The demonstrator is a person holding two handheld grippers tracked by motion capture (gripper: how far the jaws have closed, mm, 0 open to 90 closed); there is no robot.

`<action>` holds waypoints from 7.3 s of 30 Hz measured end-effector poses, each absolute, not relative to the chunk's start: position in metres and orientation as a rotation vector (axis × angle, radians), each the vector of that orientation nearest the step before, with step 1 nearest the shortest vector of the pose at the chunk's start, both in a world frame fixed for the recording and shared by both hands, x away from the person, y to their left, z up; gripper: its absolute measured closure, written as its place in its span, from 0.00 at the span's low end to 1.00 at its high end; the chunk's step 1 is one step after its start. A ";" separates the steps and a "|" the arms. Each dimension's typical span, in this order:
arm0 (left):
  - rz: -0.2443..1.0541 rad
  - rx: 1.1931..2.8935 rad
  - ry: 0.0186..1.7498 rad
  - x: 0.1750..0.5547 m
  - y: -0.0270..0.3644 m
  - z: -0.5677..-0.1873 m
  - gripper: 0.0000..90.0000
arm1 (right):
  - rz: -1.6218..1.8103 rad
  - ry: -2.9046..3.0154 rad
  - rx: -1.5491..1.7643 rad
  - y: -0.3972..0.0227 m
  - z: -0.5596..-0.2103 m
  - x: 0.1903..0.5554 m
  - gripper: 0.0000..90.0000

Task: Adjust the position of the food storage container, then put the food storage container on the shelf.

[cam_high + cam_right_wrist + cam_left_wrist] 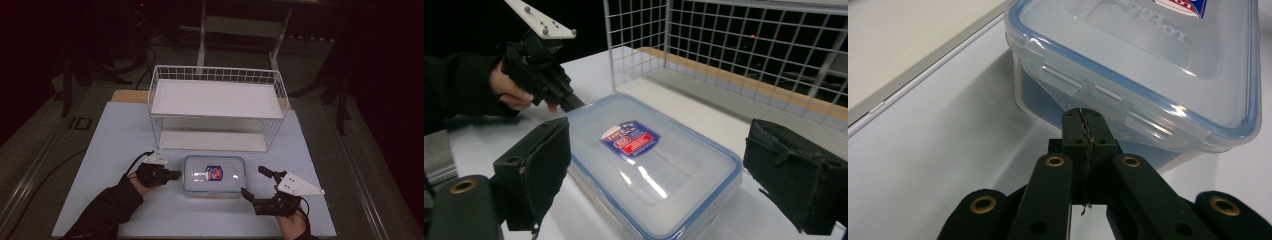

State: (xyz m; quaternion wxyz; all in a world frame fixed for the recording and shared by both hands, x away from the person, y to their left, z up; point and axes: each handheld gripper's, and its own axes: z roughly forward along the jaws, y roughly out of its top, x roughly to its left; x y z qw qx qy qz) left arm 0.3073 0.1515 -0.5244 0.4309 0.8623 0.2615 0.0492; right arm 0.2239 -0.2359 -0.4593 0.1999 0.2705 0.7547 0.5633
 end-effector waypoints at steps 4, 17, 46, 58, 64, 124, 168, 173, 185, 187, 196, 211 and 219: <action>0.109 2.149 0.638 0.311 0.147 -0.524 0.99 | 1.560 2.097 0.748 -0.236 -0.459 0.223 0.13; 0.110 2.100 0.648 0.311 0.150 -0.513 0.90 | 1.544 2.079 0.720 -0.236 -0.458 0.221 0.13; -0.038 1.817 0.875 0.298 0.126 -0.455 0.03 | 1.447 2.150 0.834 -0.236 -0.441 0.233 0.11; -0.233 1.842 1.104 0.327 0.121 -0.484 0.03 | 1.463 2.171 0.794 -0.238 -0.439 0.234 0.15; -0.326 1.872 1.205 0.335 0.118 -0.503 0.06 | 1.457 2.205 0.833 -0.240 -0.444 0.237 0.19; -0.470 1.855 1.005 0.310 0.142 -0.509 0.65 | 1.653 2.548 1.663 -0.271 -0.508 0.300 0.57; -0.185 1.806 0.962 0.344 0.153 -0.468 0.64 | 1.721 2.407 1.421 -0.251 -0.458 0.354 0.58; -0.173 1.792 0.979 0.355 0.149 -0.477 0.63 | 1.726 2.381 1.438 -0.253 -0.464 0.367 0.58; -0.114 1.746 1.018 0.379 0.139 -0.500 0.62 | 1.740 2.289 1.491 -0.258 -0.487 0.392 0.58; -0.104 1.748 1.026 0.382 0.138 -0.501 0.61 | 1.744 2.275 1.486 -0.257 -0.490 0.395 0.58; -0.048 1.750 1.046 0.390 0.134 -0.505 0.60 | 1.723 2.265 1.479 -0.255 -0.500 0.402 0.57; -0.018 1.678 1.068 0.394 0.129 -0.514 0.53 | 1.558 2.169 1.496 -0.245 -0.496 0.399 0.51; 0.106 1.698 1.081 0.396 0.126 -0.510 0.48 | 1.490 2.117 1.479 -0.239 -0.495 0.399 0.47</action>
